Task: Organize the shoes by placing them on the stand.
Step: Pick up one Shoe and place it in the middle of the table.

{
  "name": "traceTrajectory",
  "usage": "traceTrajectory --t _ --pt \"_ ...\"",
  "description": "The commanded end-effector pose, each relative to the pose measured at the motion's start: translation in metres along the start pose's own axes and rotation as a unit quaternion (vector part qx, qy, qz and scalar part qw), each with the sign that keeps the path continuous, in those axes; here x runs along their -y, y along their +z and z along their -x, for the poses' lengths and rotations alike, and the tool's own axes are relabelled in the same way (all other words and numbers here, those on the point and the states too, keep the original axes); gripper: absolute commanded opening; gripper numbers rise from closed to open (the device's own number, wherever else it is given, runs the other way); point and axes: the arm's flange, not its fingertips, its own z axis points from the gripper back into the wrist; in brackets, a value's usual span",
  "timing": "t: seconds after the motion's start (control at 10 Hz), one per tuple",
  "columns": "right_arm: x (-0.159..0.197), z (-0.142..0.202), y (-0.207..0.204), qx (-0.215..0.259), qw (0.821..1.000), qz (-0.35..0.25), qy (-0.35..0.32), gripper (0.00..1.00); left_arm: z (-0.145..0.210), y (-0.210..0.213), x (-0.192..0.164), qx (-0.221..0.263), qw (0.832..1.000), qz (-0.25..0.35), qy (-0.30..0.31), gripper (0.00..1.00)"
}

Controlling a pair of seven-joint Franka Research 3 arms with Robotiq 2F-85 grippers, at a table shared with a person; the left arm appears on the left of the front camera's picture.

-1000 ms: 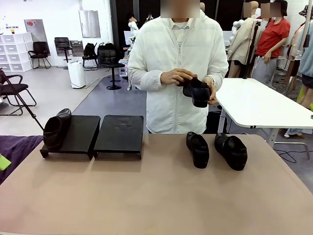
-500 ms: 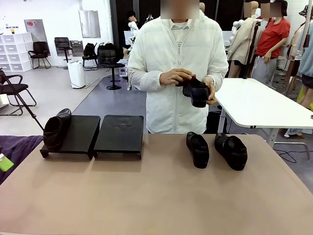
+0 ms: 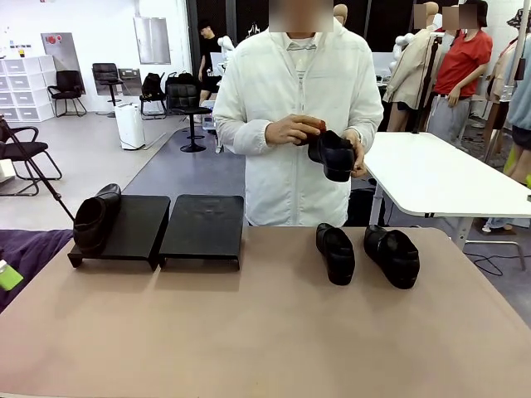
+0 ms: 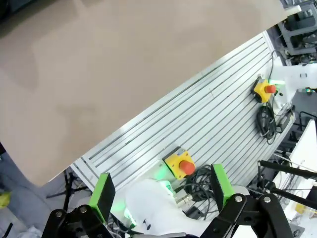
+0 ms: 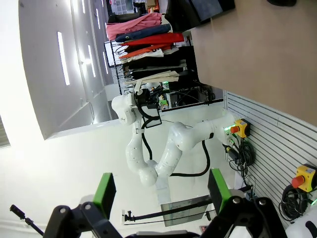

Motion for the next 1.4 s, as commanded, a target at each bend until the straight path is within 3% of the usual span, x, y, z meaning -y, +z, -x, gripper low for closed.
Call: traceTrajectory --t 0.0,0.2,0.3,0.6,0.7,0.8,1.1,1.3 --pt "-0.003 0.001 0.002 -0.005 1.0 0.003 0.006 1.0 0.002 0.004 -0.004 -0.006 1.0 0.001 -0.01 1.0" --pt "0.0 0.0 0.0 0.0 1.0 0.0 0.0 1.0 0.002 0.004 -0.004 -0.006 1.0 0.001 -0.01 1.0" --pt "-0.013 -0.017 -0.04 0.052 0.998 0.046 -0.002 1.0 0.002 0.004 -0.004 -0.006 1.0 0.001 -0.01 1.0" --pt "-0.022 -0.089 -0.154 0.125 0.977 0.169 0.041 1.0 0.002 0.004 -0.004 -0.006 1.0 0.001 -0.01 1.0" --pt "-0.016 -0.101 -0.178 0.108 0.974 0.19 0.054 1.0 0.002 0.004 -0.004 -0.006 1.0 0.001 -0.01 1.0" --pt "-0.015 -0.109 -0.186 0.124 0.972 0.189 0.065 1.0 0.002 0.004 -0.004 -0.006 1.0 0.001 -0.01 1.0" --pt "-0.033 -0.095 -0.129 0.19 0.965 0.167 0.069 1.0 0.002 0.004 -0.004 -0.006 1.0 0.001 -0.01 1.0" --pt "-0.04 -0.056 -0.063 0.173 0.967 0.186 0.034 1.0 0.002 0.004 -0.004 -0.006 1.0 0.001 -0.01 1.0"
